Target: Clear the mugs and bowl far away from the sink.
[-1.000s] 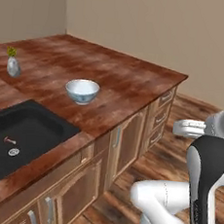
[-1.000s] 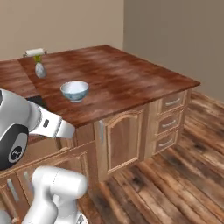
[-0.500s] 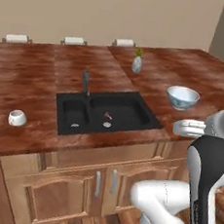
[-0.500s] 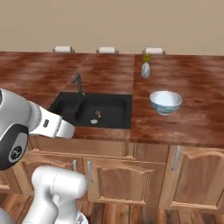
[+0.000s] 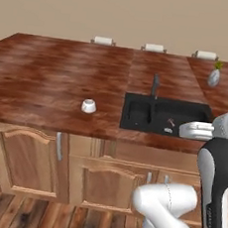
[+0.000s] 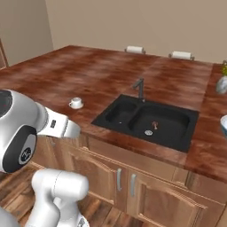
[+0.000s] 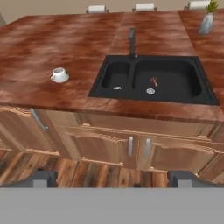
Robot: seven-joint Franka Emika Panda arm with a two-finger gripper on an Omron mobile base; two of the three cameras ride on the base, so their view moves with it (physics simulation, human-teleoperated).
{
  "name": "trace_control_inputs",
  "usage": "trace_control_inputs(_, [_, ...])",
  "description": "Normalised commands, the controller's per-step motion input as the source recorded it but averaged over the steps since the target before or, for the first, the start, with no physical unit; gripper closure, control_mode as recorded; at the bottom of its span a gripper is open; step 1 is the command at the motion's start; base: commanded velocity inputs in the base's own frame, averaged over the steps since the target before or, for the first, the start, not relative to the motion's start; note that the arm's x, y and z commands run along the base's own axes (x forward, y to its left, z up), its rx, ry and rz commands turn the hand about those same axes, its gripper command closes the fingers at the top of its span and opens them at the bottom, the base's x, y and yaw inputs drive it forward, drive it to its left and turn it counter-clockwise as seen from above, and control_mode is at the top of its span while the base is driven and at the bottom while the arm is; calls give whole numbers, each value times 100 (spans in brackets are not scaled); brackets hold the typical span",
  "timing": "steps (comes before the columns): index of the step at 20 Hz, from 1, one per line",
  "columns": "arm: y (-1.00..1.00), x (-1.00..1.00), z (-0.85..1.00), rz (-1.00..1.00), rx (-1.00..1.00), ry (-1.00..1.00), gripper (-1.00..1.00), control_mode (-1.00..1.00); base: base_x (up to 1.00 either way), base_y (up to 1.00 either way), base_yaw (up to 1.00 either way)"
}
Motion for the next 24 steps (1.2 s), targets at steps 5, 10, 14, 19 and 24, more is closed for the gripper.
trace_control_inputs(5, [0, 0, 0, 0, 0, 0, -100, 100, 13, 90, 2])
trace_control_inputs(10, [0, 0, 0, 0, 0, 0, -100, 100, 29, 100, -14])
trace_control_inputs(14, [0, 0, 0, 0, 0, 0, -100, 100, 49, 67, -25])
trace_control_inputs(19, [0, 0, 0, 0, 0, 0, -100, 100, 45, 9, -5])
trace_control_inputs(24, [0, 0, 0, 0, 0, 0, -100, 100, 41, -1, -5])
